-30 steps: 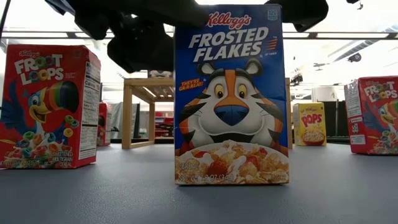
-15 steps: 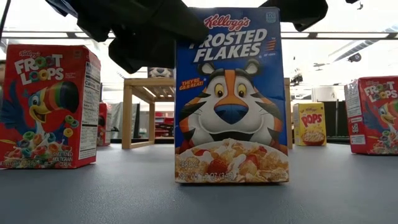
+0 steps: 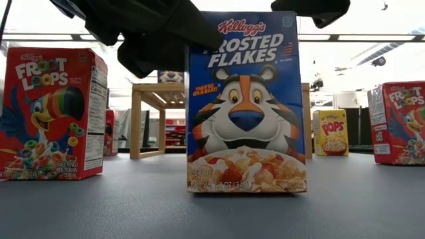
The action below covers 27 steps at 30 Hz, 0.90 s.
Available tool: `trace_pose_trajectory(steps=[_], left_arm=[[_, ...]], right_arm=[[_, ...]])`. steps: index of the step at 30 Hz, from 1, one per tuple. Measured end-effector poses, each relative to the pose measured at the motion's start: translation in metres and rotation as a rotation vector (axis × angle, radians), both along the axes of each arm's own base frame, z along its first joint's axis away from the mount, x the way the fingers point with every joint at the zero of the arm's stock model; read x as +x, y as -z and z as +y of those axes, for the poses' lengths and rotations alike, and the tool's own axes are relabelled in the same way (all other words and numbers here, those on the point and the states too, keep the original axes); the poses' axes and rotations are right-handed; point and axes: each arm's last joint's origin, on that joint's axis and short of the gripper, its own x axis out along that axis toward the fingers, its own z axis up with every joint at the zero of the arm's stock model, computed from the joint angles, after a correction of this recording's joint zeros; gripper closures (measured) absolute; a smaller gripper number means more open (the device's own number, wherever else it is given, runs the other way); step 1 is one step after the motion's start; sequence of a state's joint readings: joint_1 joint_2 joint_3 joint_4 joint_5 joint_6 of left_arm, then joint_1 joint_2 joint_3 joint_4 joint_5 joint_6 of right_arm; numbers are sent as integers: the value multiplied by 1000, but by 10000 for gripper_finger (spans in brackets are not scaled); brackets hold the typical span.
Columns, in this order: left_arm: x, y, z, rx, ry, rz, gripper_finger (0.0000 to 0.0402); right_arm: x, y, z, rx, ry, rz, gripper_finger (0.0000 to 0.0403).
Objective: Stack cereal on shelf
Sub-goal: Put the blue cereal box on the shelf aligned with the other blue cereal boxes
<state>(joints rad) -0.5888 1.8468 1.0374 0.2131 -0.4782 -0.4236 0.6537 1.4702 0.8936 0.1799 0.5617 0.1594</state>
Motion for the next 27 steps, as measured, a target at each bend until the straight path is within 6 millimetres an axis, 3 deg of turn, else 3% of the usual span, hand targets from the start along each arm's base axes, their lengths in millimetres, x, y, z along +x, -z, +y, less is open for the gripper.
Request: trace_pose_trajectory(steps=[27], left_arm=[[-17, -67, 24, 113, 25, -107, 221]], right_arm=[[-26, -42, -18, 2, -6, -40, 129]])
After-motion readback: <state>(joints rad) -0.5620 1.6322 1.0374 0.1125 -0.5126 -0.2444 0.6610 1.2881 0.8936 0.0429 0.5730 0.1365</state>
